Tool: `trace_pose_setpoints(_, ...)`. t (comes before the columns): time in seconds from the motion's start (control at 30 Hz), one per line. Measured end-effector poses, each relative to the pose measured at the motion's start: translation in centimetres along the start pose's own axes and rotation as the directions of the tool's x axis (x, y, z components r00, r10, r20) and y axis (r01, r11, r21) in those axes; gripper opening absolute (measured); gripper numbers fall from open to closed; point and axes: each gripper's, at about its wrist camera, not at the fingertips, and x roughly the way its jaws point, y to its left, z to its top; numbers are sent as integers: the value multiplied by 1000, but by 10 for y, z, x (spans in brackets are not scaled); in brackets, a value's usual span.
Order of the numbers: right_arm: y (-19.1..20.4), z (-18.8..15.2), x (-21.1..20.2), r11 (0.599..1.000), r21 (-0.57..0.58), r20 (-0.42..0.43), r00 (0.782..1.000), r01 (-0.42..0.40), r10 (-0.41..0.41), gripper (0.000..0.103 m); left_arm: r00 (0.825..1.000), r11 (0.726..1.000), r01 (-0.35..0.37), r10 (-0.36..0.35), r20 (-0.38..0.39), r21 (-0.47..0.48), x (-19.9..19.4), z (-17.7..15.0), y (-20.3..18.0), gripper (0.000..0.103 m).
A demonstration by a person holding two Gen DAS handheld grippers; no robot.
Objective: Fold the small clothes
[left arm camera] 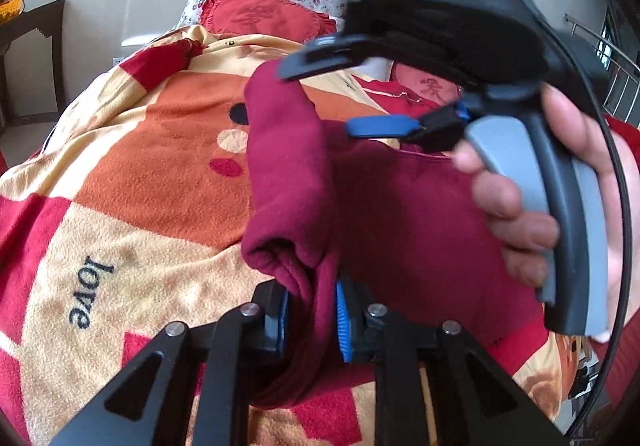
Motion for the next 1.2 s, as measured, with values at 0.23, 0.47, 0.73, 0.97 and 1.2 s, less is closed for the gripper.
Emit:
trace_pose_setpoints(0.23, 13, -4, 59, 991, -64, -196, 973, 114, -124, 36, 1000, 999, -9, 9, -4, 35, -5, 3, -9, 19)
trace_pose_setpoints(0.47, 11, -13, 9, 983, -127, -37, 990, 132, -137, 0, 999, 996, 48, -48, 4, 70, -22, 14, -36, 19)
trace_pose_setpoints(0.73, -28, -14, -61, 984, -105, 54, 989, 144, -139, 0, 990, 980, 141, -138, -26, 144, -18, 27, -110, 19)
trace_pose_setpoints(0.97, -94, -29, -124, 987, -9, 114, 981, 161, -159, 0, 977, 951, 210, -198, -75, 229, 5, 22, -179, 19)
trace_pose_setpoints(1.2, -153, -44, -155, 979, 81, 135, 971, 187, -196, 0, 962, 936, 265, -241, -125, 233, 21, 15, -224, 40)
